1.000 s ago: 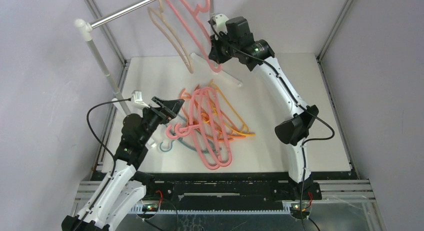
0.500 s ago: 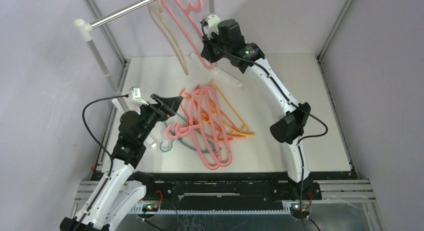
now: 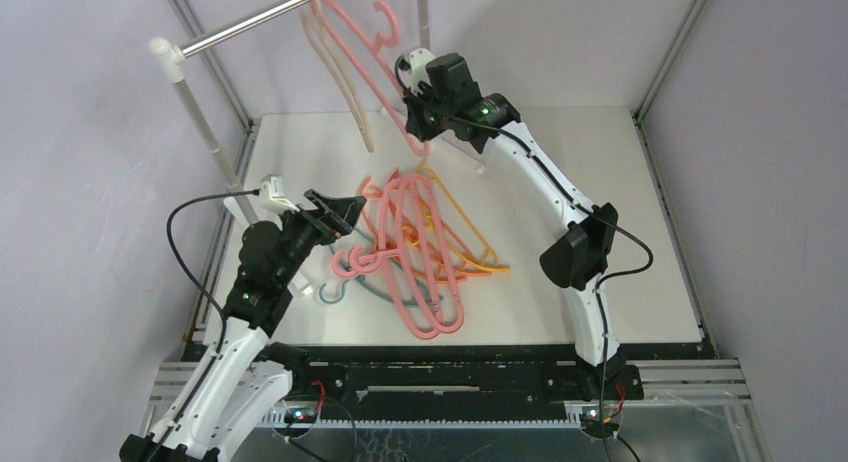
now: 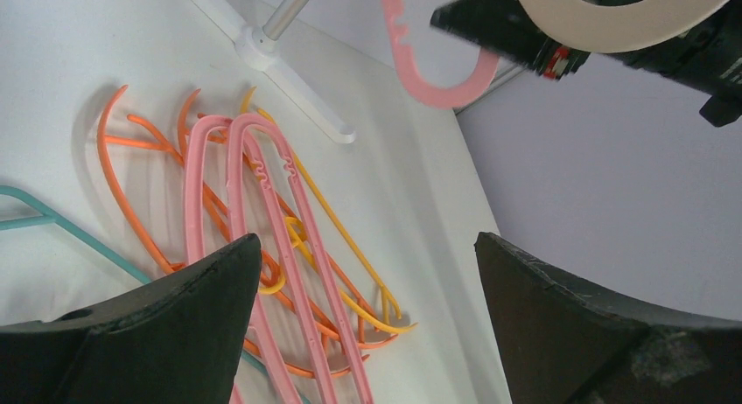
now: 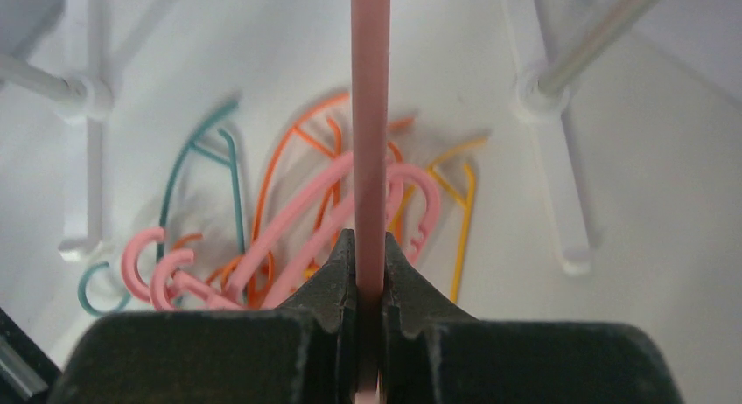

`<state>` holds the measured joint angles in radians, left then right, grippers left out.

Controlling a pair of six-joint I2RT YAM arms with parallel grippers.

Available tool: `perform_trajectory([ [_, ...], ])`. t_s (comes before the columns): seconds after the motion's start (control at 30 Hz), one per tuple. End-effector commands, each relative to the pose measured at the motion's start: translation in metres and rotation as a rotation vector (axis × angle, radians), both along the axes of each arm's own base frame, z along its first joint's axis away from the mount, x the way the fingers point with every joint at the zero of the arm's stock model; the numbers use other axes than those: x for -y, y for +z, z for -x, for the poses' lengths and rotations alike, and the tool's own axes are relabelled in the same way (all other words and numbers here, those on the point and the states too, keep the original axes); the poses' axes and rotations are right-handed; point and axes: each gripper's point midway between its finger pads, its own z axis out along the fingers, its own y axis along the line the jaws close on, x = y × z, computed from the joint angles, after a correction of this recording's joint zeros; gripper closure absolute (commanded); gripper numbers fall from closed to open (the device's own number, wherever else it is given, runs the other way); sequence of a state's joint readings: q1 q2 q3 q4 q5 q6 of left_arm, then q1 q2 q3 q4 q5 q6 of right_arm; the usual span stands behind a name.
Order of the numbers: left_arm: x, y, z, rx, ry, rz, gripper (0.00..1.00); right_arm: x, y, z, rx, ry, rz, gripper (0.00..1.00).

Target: Organize the hangers

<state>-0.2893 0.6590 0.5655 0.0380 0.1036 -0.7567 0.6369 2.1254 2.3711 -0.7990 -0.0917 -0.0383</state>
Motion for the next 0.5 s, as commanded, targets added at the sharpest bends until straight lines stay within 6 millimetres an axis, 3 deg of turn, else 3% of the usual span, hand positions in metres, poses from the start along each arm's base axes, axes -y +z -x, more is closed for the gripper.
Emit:
perform_trajectory([
  [0.0, -0.007, 0.029, -0.003, 0.083, 0.026, -0.034, 0.04, 0.028, 0.038, 0.029, 0.009, -0.051, 0.003, 0.98],
  [0.2, -0.005, 0.037, -0.005, 0.098, 0.018, -0.028, 0.04, 0.046, 0.028, 0.065, -0.103, -0.059, 0.077, 0.99],
  [0.47, -0.006, 0.044, -0.005, 0.105, 0.024, -0.039, 0.04, 0.045, -0.009, 0.133, -0.2, 0.022, 0.158, 0.99],
])
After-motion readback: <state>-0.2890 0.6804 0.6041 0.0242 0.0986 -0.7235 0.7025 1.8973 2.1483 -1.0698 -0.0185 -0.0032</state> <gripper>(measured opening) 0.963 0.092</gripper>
